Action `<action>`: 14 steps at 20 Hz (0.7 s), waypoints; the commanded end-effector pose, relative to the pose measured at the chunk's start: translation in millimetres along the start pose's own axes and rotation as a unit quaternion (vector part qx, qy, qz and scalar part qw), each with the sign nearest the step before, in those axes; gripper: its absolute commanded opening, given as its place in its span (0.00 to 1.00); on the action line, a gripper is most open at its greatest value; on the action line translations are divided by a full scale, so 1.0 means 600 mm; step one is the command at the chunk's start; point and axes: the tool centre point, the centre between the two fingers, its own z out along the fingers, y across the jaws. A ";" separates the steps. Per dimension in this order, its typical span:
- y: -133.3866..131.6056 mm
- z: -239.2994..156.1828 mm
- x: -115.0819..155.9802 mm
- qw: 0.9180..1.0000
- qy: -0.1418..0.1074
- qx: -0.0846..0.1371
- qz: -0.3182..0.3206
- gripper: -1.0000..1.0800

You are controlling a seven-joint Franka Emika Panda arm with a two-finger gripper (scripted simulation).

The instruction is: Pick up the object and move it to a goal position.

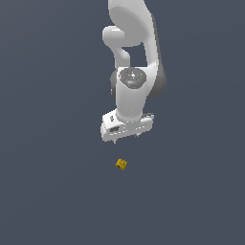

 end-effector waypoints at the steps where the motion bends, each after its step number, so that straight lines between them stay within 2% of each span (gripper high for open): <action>1: 0.005 0.010 0.008 1.000 -0.001 0.000 -0.030 0.96; 7: 0.018 0.036 0.029 0.994 -0.001 0.002 -0.109 0.96; 14: 0.033 0.068 0.050 0.980 -0.001 0.006 -0.198 0.96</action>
